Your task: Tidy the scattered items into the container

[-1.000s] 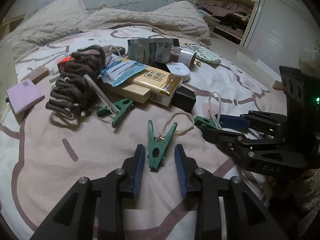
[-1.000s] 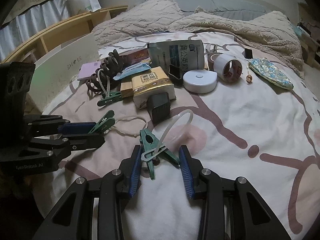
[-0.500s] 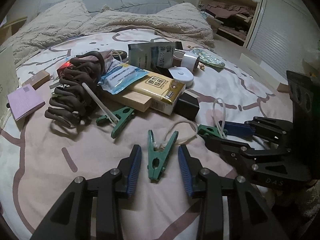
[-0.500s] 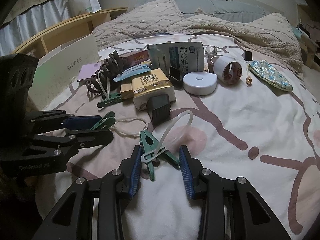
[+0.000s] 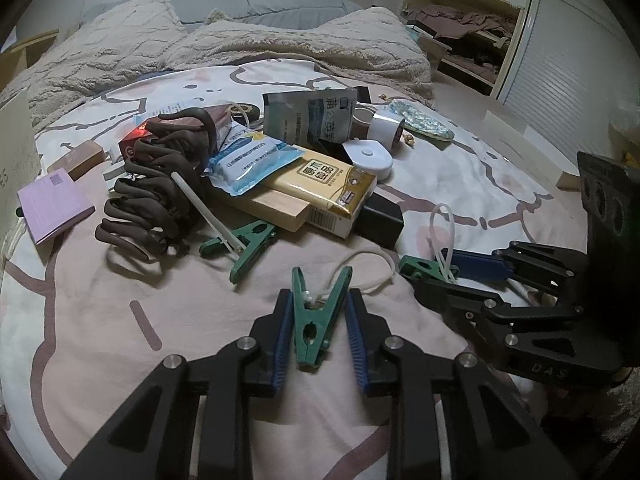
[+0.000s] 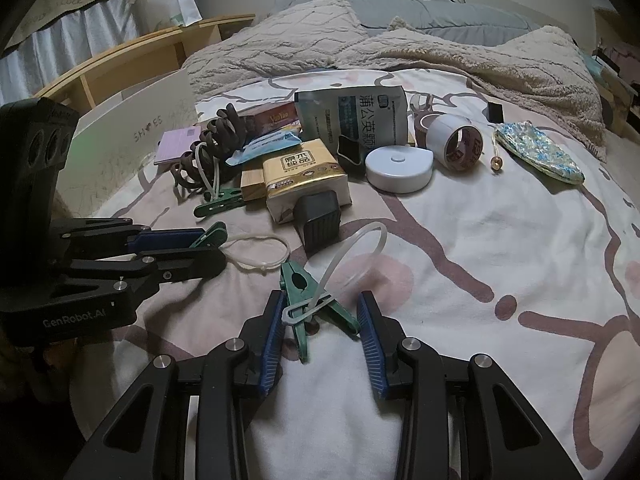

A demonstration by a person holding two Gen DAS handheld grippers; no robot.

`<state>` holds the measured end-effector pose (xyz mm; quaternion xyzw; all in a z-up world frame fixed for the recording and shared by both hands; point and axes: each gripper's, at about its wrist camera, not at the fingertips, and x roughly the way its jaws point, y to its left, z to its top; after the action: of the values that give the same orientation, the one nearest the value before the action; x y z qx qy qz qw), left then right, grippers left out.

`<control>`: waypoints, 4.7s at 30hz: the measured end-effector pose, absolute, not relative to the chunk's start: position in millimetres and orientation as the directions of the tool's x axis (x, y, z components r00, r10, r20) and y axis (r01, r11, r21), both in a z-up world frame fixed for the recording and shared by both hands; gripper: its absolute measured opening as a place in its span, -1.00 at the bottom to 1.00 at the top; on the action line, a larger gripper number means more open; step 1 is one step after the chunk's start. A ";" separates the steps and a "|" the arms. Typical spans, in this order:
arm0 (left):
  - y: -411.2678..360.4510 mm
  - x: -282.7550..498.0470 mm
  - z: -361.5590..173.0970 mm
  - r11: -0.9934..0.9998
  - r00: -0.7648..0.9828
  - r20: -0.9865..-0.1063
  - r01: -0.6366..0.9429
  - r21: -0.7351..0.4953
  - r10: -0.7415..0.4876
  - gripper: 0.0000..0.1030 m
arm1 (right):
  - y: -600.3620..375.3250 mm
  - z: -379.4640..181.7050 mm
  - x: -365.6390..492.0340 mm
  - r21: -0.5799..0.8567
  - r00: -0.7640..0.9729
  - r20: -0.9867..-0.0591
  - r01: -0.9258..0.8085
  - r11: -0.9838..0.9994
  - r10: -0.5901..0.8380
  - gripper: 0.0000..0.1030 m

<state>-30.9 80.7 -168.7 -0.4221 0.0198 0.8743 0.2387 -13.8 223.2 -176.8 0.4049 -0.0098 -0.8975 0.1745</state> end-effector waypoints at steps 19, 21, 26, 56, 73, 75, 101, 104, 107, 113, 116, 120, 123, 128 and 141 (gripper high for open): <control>65.9 -25.2 -149.5 -0.896 -0.568 -0.721 -0.410 -0.171 0.397 -0.49 | 223.4 -169.4 -13.6 0.197 -0.608 -0.724 0.271 -0.942 -0.326 -0.30; 63.6 -25.1 -147.1 -0.896 -0.572 -0.716 -0.408 -0.175 0.400 -0.49 | 222.2 -166.8 -13.2 0.193 -0.613 -0.720 0.272 -0.943 -0.325 -0.30; 60.0 -24.4 -144.2 -0.896 -0.578 -0.709 -0.406 -0.180 0.405 -0.49 | 222.0 -160.1 -12.6 0.191 -0.628 -0.708 0.271 -0.943 -0.324 -0.30; 76.9 -61.4 -170.2 -0.859 -0.484 -0.736 -0.439 -0.265 0.474 -0.27 | 223.3 -169.7 -16.1 0.201 -0.591 -0.737 0.270 -0.942 -0.327 -0.30; 65.5 -56.7 -151.3 -0.869 -0.528 -0.704 -0.408 -0.281 0.476 -0.42 | 226.1 -158.7 -16.4 0.212 -0.617 -0.719 0.245 -0.946 -0.321 -0.30; 63.3 -55.0 -145.9 -0.869 -0.539 -0.693 -0.406 -0.284 0.478 -0.42 | 225.0 -153.1 -16.2 0.210 -0.629 -0.708 0.249 -0.946 -0.323 -0.30; 23.8 -59.6 -35.3 -0.905 -0.743 -0.520 -0.385 -0.183 0.421 -0.42 | 204.8 -69.0 -38.0 0.130 -0.762 -0.577 0.270 -0.954 -0.294 -0.30; 9.6 -61.9 -16.7 -0.915 -0.779 -0.483 -0.365 -0.171 0.400 -0.42 | 193.1 -59.2 -44.5 0.112 -0.773 -0.561 0.285 -0.952 -0.297 -0.30; -9.5 -63.2 -1.8 -0.927 -0.812 -0.447 -0.337 -0.165 0.375 -0.42 | 178.0 -48.2 -50.7 0.093 -0.778 -0.545 0.313 -0.945 -0.312 -0.30; -60.3 -63.2 17.0 -0.958 -0.873 -0.397 -0.239 -0.160 0.284 -0.42 | 141.8 -27.1 -65.1 0.070 -0.782 -0.511 0.374 -0.925 -0.356 -0.30; -84.9 -61.1 22.3 -0.967 -0.892 -0.382 -0.190 -0.168 0.241 -0.42 | 121.4 -18.7 -72.1 0.066 -0.778 -0.499 0.405 -0.912 -0.382 -0.30; -120.6 -56.9 27.1 -0.981 -0.915 -0.371 -0.109 -0.159 0.162 -0.42 | 90.5 -12.8 -79.6 0.058 -0.764 -0.494 0.449 -0.892 -0.416 -0.30; -145.1 -53.6 29.1 -0.983 -0.923 -0.365 -0.066 -0.170 0.125 -0.42 | 68.1 -9.3 -82.6 0.058 -0.749 -0.491 0.482 -0.874 -0.445 -0.30; -176.8 -45.7 27.6 -0.989 -0.929 -0.368 0.010 -0.147 0.046 -0.42 | 32.6 -7.2 -88.4 0.078 -0.715 -0.494 0.531 -0.844 -0.495 -0.30; -231.8 -44.5 0.9 -0.980 -0.899 -0.434 0.139 -0.141 -0.065 -0.42 | -53.3 -10.7 -103.1 0.117 -0.604 -0.534 0.641 -0.759 -0.592 -0.30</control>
<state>-44.5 -231.8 0.9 -0.2188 -0.0845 0.9707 -0.0523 -103.1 -53.3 -10.7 0.2820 0.0432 -0.8944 0.3445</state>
